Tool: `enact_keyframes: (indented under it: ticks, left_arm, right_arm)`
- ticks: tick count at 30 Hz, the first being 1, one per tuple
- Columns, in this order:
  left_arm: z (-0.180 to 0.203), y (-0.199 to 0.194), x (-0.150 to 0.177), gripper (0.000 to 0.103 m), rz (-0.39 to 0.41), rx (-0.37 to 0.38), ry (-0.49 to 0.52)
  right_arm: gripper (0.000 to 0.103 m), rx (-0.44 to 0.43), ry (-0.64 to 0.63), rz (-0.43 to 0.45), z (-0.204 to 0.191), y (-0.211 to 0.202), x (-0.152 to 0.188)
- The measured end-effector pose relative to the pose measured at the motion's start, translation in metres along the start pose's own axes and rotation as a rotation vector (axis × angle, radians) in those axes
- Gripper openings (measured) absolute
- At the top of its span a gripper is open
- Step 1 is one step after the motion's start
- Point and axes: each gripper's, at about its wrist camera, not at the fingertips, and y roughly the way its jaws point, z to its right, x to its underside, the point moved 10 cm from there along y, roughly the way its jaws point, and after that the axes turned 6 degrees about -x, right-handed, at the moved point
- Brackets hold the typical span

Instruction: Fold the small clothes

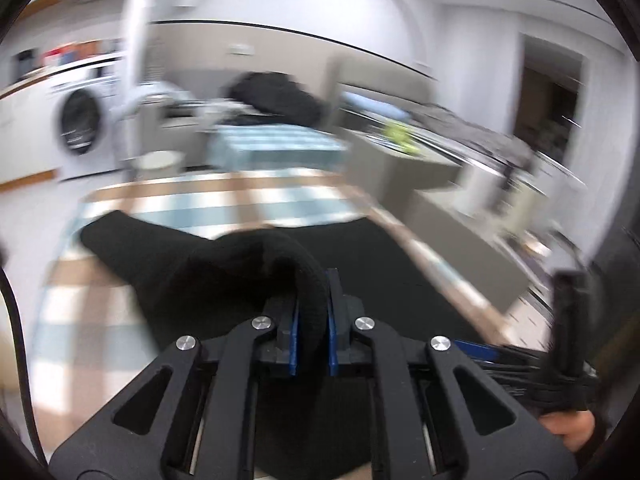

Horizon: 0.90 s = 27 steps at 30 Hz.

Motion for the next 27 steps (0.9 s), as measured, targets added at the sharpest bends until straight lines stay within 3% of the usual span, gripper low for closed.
enact_keyframes:
  ticks: [3, 5, 7, 10, 15, 19, 22, 26, 27]
  left_arm:
    - [0.053, 0.026, 0.019, 0.012, -0.095, 0.141, 0.044]
    - [0.078, 0.039, 0.044, 0.026, -0.193, 0.215, 0.070]
    - [0.084, 0.038, 0.060, 0.036, -0.231, 0.241, 0.077]
    - [0.067, 0.024, 0.070, 0.057, -0.215, 0.212, 0.052]
    - [0.002, 0.008, 0.072, 0.060, -0.172, 0.090, -0.072]
    - [-0.057, 0.006, 0.082, 0.062, -0.176, -0.015, -0.148]
    - [-0.073, 0.007, 0.091, 0.062, -0.191, -0.035, -0.179]
    - [-0.079, 0.010, 0.101, 0.062, -0.201, -0.043, -0.186]
    - [-0.079, 0.011, 0.102, 0.062, -0.199, -0.045, -0.185]
  right_arm:
    - [0.054, 0.031, 0.023, 0.028, 0.017, -0.011, -0.008]
    - [0.054, 0.059, 0.041, 0.040, 0.030, -0.017, -0.011]
    - [0.054, 0.070, 0.060, 0.046, 0.040, -0.023, -0.013]
    - [0.054, 0.066, 0.056, 0.045, 0.043, -0.027, -0.016]
    - [0.054, -0.049, -0.007, 0.004, 0.015, -0.023, -0.019]
    - [0.063, -0.141, -0.031, -0.058, -0.008, -0.006, -0.012]
    - [0.063, -0.180, 0.022, -0.116, -0.013, 0.020, -0.004]
    - [0.062, -0.235, 0.164, -0.124, -0.005, 0.042, -0.010]
    - [0.058, -0.242, 0.178, -0.125, -0.005, 0.044, -0.011]
